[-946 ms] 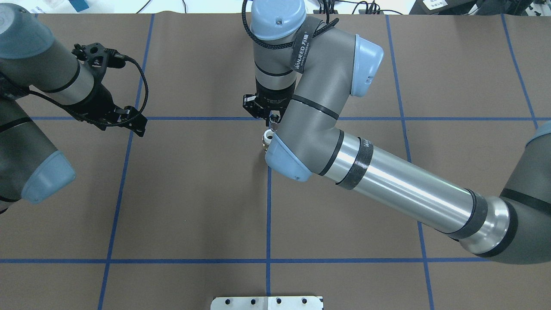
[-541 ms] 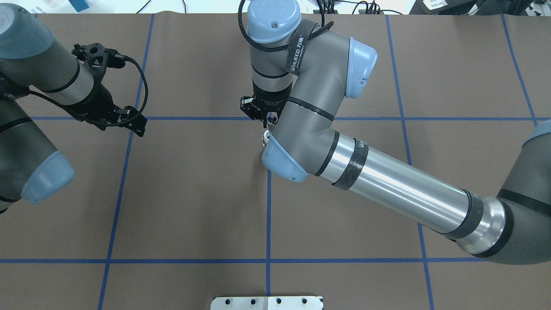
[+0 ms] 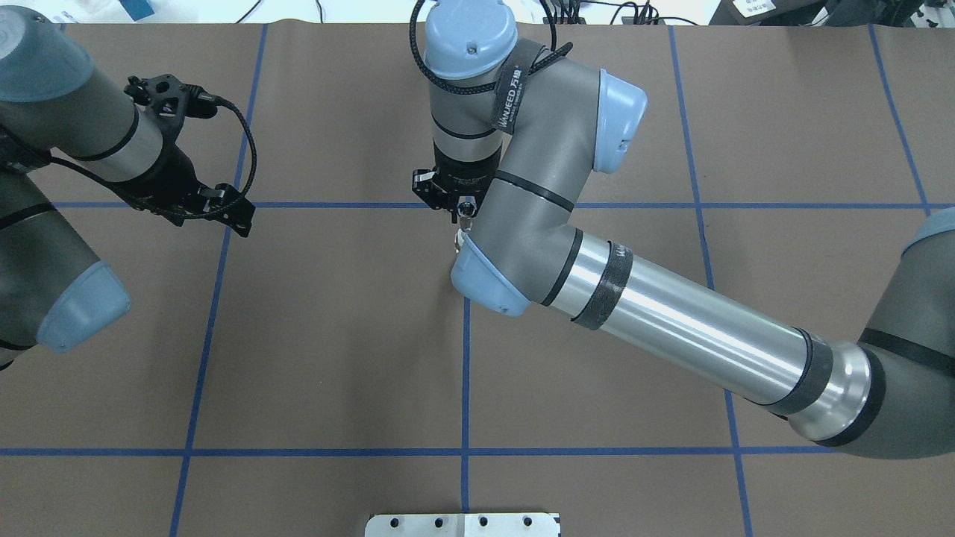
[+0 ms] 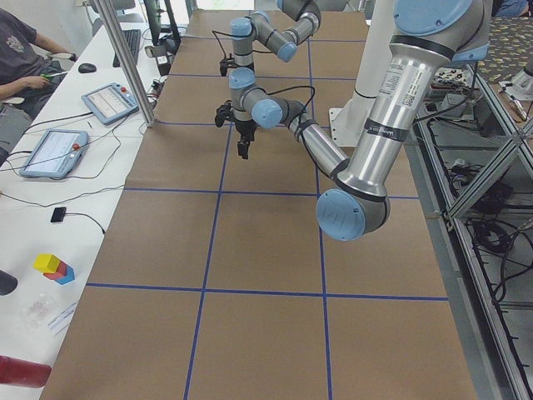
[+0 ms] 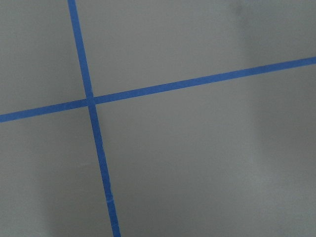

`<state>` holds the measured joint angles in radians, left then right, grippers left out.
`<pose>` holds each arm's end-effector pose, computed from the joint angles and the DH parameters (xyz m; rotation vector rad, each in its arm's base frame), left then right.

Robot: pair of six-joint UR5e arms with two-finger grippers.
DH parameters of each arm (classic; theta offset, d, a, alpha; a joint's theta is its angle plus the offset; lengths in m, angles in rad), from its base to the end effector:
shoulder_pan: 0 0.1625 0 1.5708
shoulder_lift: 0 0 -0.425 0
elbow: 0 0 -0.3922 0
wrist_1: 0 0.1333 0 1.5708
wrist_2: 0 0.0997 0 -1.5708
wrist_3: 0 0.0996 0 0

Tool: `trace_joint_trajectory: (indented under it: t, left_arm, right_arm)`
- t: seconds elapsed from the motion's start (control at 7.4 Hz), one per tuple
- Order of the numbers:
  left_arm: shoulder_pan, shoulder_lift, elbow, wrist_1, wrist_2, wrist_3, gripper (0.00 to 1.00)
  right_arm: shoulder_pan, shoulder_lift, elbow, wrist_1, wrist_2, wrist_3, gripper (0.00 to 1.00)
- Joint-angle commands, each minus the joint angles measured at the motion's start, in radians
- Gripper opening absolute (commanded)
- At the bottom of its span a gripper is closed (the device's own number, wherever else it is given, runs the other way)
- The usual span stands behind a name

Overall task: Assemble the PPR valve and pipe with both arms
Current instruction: 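Press and seat the fitting into the valve with the right gripper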

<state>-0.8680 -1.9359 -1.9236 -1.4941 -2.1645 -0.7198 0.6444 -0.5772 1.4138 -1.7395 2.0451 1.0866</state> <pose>0.3134 -0.4900 0.3080 0.0971 0.8399 0.1743 -0.5485 -0.5220 0.1111 -0.0352 -0.7968 -0.0067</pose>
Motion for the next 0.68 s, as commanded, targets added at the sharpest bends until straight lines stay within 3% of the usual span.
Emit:
trace_joint_trajectory:
  t: [0.0, 0.54]
  left_arm:
    - [0.000, 0.000, 0.000, 0.000, 0.000, -0.001, 1.00]
    - [0.001, -0.002, 0.000, 0.000, 0.000, -0.006, 1.00]
  right_arm:
    - [0.000, 0.002, -0.007, 0.002, 0.000, -0.001, 0.00]
    - [-0.005, 0.000, -0.013, 0.002, 0.009, -0.001, 0.00]
